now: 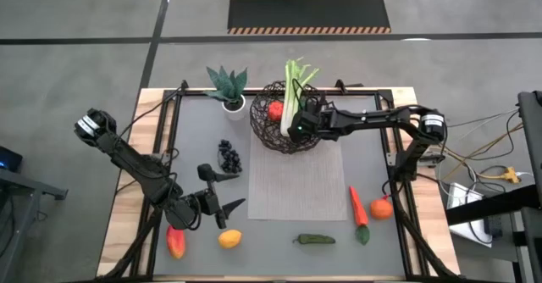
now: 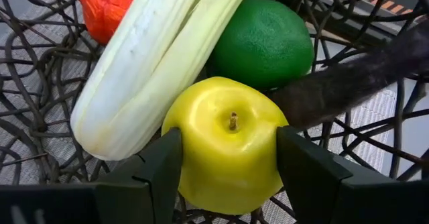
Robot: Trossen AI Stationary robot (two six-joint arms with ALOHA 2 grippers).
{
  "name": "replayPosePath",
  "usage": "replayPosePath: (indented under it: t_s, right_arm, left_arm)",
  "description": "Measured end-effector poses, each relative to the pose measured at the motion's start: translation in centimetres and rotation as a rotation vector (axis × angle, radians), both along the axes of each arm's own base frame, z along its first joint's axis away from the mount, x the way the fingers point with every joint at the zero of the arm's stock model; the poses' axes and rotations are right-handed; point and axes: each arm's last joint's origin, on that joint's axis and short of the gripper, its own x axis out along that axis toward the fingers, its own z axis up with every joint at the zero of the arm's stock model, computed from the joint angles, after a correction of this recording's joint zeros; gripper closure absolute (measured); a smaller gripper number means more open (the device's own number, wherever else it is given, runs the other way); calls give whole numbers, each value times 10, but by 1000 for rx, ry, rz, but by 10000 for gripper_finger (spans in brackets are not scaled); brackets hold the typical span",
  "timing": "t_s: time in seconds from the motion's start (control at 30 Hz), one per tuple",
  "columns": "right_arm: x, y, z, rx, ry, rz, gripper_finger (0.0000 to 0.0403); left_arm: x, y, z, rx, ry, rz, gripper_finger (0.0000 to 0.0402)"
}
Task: Build produce basket
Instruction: Put the yellow apple into the black wire basket, then put the yellow lemon into the black wire basket
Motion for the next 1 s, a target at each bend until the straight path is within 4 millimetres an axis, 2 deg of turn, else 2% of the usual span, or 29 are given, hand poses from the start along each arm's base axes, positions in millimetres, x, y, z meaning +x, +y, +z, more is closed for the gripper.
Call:
replayPosePath:
  t_s: [0.1,0.37,0.5,0.6,0.77,0.87,1.0]
  right_arm:
    - [0,0,-1,0,5,3,184]
    - [-3,1,10,-1,-10,15,103]
    - [-5,3,26,5,5,23,80]
    - [-7,13,42,16,24,58,75]
    - [-8,54,70,-15,-20,231,76]
    - [-11,90,82,-53,-48,393,76]
    - [-16,141,87,-123,-40,579,76]
  left_arm:
    - [0,0,0,-1,0,0,66]
    - [0,0,0,-20,-8,4,66]
    - [0,0,0,-24,-9,4,66]
    - [0,0,-1,-47,-17,8,66]
    - [2,-2,-4,-133,-43,26,65]
    - [4,-4,-11,-219,-66,46,65]
    - [9,-8,-25,-329,-81,74,65]
